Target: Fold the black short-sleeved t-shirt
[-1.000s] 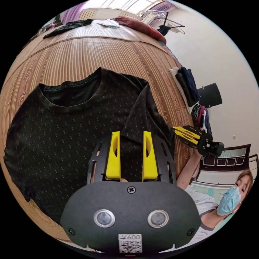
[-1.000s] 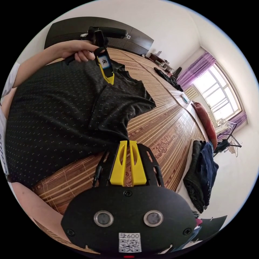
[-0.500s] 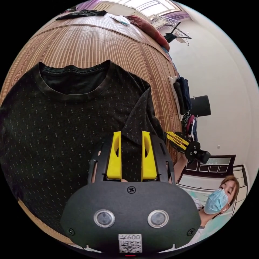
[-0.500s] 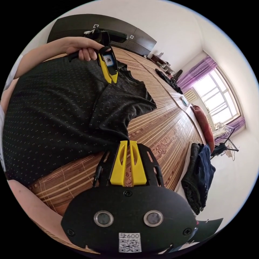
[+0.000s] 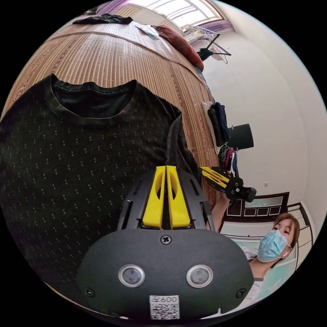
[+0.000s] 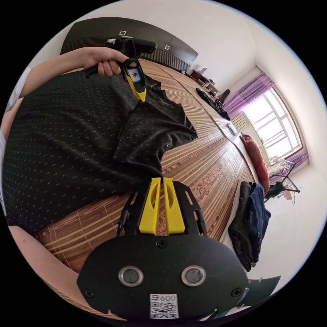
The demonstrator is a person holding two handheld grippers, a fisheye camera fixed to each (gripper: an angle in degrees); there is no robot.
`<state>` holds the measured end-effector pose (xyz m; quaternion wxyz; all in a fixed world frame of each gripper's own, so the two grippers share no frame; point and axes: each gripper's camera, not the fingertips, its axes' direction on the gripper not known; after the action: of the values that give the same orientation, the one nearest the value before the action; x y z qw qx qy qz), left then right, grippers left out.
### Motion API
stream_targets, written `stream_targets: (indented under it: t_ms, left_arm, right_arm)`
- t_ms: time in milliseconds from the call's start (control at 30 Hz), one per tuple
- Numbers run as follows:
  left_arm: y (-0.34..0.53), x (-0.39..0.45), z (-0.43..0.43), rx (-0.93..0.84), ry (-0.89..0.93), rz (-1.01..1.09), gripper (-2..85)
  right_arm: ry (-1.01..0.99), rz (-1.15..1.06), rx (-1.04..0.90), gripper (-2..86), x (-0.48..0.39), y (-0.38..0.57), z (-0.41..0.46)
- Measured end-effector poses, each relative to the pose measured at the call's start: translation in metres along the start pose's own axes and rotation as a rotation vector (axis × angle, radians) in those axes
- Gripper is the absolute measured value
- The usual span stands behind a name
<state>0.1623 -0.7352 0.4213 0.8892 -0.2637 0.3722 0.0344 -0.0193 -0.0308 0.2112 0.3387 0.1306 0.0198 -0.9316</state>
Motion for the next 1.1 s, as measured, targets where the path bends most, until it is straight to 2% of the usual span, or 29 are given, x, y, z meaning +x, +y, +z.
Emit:
stream_targets:
  t_ms: [167, 333, 533, 633, 700, 867, 1033, 1100]
  left_arm:
    - [0.005, -0.003, -0.028, 0.034, -0.006, 0.004, 0.5]
    - [-0.002, -0.008, -0.028, -0.030, -0.026, -0.007, 0.5]
    - [0.006, -0.004, -0.041, 0.027, 0.003, 0.019, 0.8]
    - [-0.003, -0.006, -0.025, -0.067, -0.041, 0.018, 1.1]
    - [-0.016, 0.004, -0.020, -0.095, -0.116, 0.041, 1.8]
    - [-0.072, 0.058, -0.024, 0.058, -0.143, 0.195, 1.1]
    - [-0.148, 0.089, 0.029, -0.055, -0.183, 0.249, 0.4]
    - [-0.175, 0.092, 0.060, -0.064, -0.329, 0.246, 0.3]
  right_arm:
    - [0.000, -0.001, -0.001, -0.9, 0.000, 0.000, 0.001]
    - [0.000, -0.001, 0.000, -0.9, -0.001, 0.000, 0.002]
    - [-0.003, 0.000, -0.002, -0.9, 0.000, 0.001, 0.003]
    - [0.002, -0.003, -0.001, -0.9, -0.001, 0.001, 0.003]
    - [0.000, -0.002, -0.001, -0.9, -0.001, 0.001, 0.003]
    - [-0.001, -0.002, -0.004, -0.9, -0.001, 0.001, 0.004]
    - [-0.004, 0.000, -0.004, -0.9, 0.000, 0.002, 0.004]
    - [-0.005, 0.000, -0.005, -0.9, 0.000, 0.002, 0.004]
